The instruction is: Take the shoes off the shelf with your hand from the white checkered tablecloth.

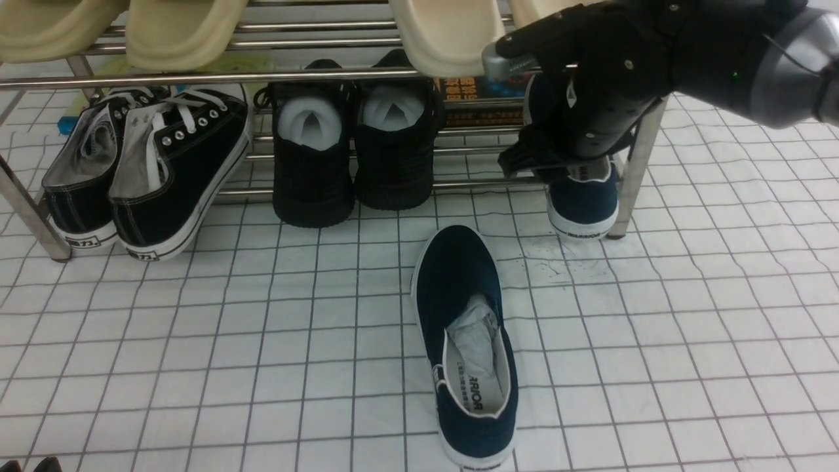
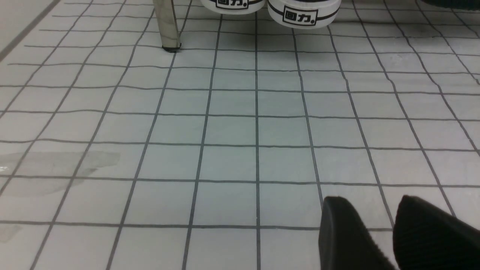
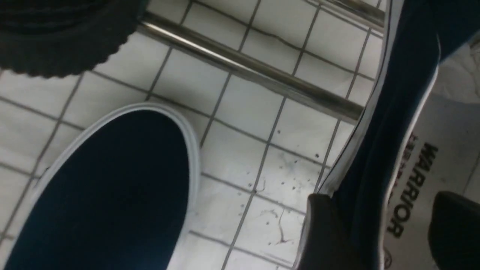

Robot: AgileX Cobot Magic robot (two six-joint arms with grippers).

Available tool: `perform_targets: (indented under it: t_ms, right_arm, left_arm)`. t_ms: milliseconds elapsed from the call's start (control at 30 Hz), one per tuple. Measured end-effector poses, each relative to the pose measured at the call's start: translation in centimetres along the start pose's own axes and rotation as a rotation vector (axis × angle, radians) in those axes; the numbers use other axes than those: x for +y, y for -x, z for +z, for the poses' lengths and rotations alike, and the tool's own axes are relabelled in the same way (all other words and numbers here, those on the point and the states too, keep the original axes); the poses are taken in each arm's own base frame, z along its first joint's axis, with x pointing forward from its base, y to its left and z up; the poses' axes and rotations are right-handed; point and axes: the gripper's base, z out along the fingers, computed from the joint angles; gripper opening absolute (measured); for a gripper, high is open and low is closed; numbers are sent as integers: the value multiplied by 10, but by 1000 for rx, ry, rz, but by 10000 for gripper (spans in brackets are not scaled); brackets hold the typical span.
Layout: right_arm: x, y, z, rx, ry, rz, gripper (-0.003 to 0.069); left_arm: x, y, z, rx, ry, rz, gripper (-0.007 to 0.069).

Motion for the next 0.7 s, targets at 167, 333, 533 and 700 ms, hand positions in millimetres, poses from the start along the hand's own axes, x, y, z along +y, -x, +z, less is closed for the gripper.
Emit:
perform_targets:
  t_ms: [167, 333, 533, 700]
  right_arm:
    - [-4, -5, 24, 35, -27, -15, 385]
    - [-1, -8, 34, 59, -22, -18, 314]
    - [-1, -13, 20, 136, 1, 9, 20]
    - [-1, -21, -24, 246, 63, 21, 20]
  left_arm:
    - [0, 0, 0, 0, 0, 0, 239]
    - [0, 0, 0, 0, 0, 0, 239]
    - [0, 0, 0, 0, 0, 0, 239]
    - [0, 0, 0, 0, 0, 0, 239]
